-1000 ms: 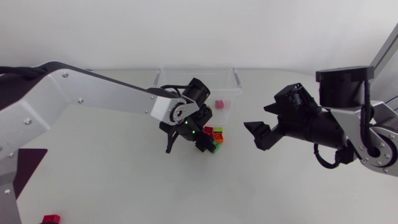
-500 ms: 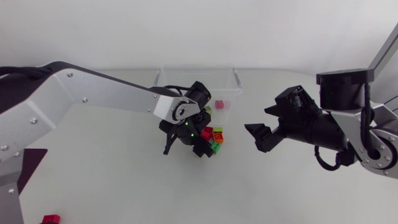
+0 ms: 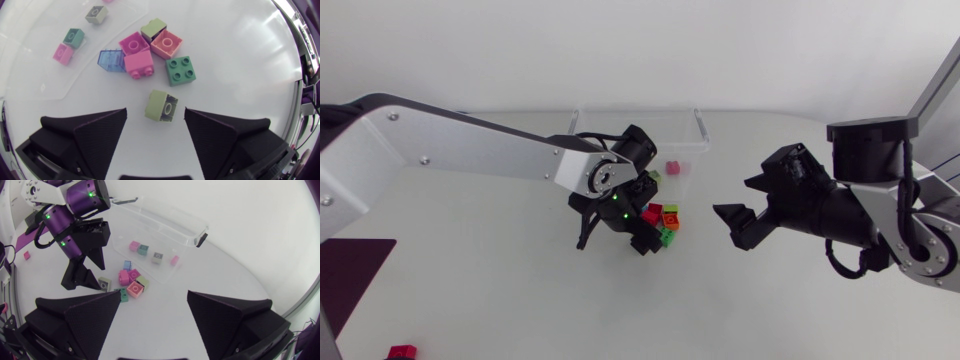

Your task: Pick up the duplo bricks and place them in the container

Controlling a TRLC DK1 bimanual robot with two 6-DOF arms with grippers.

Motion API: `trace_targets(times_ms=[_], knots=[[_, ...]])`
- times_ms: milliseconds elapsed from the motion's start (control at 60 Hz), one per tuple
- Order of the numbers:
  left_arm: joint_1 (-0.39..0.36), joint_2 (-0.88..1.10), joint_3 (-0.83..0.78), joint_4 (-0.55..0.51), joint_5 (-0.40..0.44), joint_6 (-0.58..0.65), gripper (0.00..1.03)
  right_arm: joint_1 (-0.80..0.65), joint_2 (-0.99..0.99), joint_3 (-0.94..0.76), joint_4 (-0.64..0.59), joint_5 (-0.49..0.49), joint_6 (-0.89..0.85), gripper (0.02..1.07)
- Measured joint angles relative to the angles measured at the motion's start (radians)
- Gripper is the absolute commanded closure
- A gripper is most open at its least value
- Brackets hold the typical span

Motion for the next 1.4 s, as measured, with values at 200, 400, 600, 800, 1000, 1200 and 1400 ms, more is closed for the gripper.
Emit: trace_targets(times_ms=[200, 400, 600, 800, 1000, 1200, 1400], knots=[[0.018, 0.014, 0.013, 0.0, 0.023, 0.036, 0.07, 0.0, -0.012, -0.018, 0.0, 0.0, 0.0, 0.11], [0.1, 0.067, 0.053, -0.001, 0.127, 0.095, 0.07, 0.0, -0.021, -0.024, 0.0, -0.001, 0.0, 0.11], [0.129, 0.116, 0.132, -0.111, 0.237, 0.167, 0.07, 0.0, -0.032, -0.024, 0.0, -0.005, 0.0, 0.11], [0.134, 0.188, 0.275, -0.262, 0.325, 0.251, 0.07, 0.0, -0.032, -0.024, 0.0, -0.008, -0.004, 0.11], [0.137, 0.264, 0.433, -0.414, 0.375, 0.303, 0.07, -0.003, -0.032, -0.024, 0.0, -0.012, -0.004, 0.11], [0.143, 0.309, 0.533, -0.52, 0.38, 0.336, 0.07, -0.013, -0.032, -0.025, 0.0, -0.015, -0.008, 0.11], [0.146, 0.328, 0.578, -0.602, 0.382, 0.377, 0.07, -0.013, -0.043, -0.027, -0.001, -0.016, -0.008, 0.11]])
